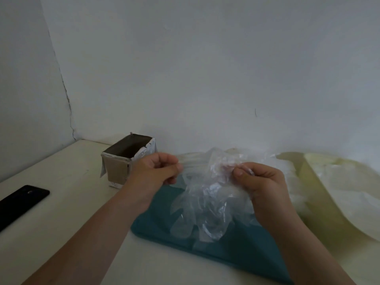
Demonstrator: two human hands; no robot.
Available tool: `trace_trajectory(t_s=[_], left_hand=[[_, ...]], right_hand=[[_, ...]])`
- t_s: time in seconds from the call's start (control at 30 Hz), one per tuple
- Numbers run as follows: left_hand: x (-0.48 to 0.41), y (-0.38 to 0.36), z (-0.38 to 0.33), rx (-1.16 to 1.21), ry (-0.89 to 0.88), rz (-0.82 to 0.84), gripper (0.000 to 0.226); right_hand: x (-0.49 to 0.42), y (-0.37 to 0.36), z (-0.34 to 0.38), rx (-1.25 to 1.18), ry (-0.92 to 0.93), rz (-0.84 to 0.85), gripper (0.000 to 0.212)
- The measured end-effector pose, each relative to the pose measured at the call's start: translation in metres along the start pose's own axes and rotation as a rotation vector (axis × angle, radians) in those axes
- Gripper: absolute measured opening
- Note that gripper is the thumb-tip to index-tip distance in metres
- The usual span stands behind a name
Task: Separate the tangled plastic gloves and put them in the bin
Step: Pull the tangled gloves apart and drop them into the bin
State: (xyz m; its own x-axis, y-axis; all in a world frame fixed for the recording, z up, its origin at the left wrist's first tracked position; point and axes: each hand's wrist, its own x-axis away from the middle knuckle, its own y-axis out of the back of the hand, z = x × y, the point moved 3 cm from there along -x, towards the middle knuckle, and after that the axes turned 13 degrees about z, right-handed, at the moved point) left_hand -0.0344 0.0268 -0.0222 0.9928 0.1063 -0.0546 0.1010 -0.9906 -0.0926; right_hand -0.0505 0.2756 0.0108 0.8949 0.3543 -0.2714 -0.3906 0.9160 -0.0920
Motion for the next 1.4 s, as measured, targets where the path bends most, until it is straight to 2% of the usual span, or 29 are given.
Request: trace_trajectory(t_s=[0.1, 0.2, 0.23, 0.33, 0.43, 0.53, 0.63, 0.73, 0.8, 0.9, 1.03, 1.13, 1.2, 1.27, 1.33, 1.4], left_hand=[[-0.005, 0.014, 0.010, -0.166, 0.034, -0.133, 0.013], [-0.003, 0.014, 0.005, -0.362, -0.023, -0.211, 0.013], [-0.002, 0.009, 0.000, -0.336, -0.047, -0.168, 0.015], [-0.002, -0.008, -0.010, -0.164, -0.019, 0.156, 0.049], [0.006, -0.019, -0.010, -0.151, 0.036, 0.423, 0.054], [0.015, -0.025, -0.007, -0.105, 0.040, 0.509, 0.050], [0.025, -0.031, -0.016, -0.107, 0.023, 0.566, 0.045], [0.026, -0.035, -0.017, -0.231, 0.018, 0.503, 0.028], [0.026, -0.036, -0.017, -0.248, 0.025, 0.422, 0.014], [0.025, -0.031, -0.021, -0.235, 0.034, 0.297, 0.019], [0.027, -0.016, -0.037, -0.124, 0.028, 0.071, 0.018], [0.030, -0.005, -0.048, -0.119, -0.012, -0.154, 0.010], [0.032, -0.011, -0.053, -0.123, -0.009, -0.146, 0.014], [0.037, -0.025, -0.059, -0.054, -0.004, -0.086, 0.016], [0.041, -0.039, -0.063, 0.007, 0.012, -0.009, 0.016], [0.044, -0.054, -0.065, 0.018, 0.043, 0.103, 0.018]], right_hand=[[-0.002, 0.006, 0.000, -0.036, 0.009, -0.009, 0.027], [-0.003, 0.009, 0.004, -0.059, 0.012, 0.042, 0.015], [-0.002, 0.009, 0.006, -0.056, 0.009, 0.086, 0.011], [0.001, 0.003, 0.008, -0.017, -0.026, 0.227, 0.007], [0.000, -0.002, 0.002, 0.080, -0.033, 0.290, 0.008], [0.000, -0.006, -0.004, 0.110, -0.049, 0.303, 0.015], [0.002, -0.011, -0.007, 0.142, -0.068, 0.308, 0.003], [0.003, -0.016, -0.005, 0.135, -0.079, 0.310, 0.007], [0.004, -0.019, -0.001, 0.145, -0.058, 0.304, 0.018], [0.006, -0.014, 0.002, 0.201, -0.033, 0.284, 0.027], [0.011, -0.005, 0.015, 0.285, -0.008, 0.253, 0.012], [0.018, 0.000, 0.029, 0.363, 0.024, 0.228, 0.014], [0.024, -0.006, 0.040, 0.338, 0.041, 0.308, 0.017], [0.036, -0.020, 0.053, 0.284, 0.034, 0.471, 0.007], [0.045, -0.035, 0.059, 0.337, 0.027, 0.593, 0.008], [0.046, -0.038, 0.065, 0.469, 0.057, 0.579, 0.006]])
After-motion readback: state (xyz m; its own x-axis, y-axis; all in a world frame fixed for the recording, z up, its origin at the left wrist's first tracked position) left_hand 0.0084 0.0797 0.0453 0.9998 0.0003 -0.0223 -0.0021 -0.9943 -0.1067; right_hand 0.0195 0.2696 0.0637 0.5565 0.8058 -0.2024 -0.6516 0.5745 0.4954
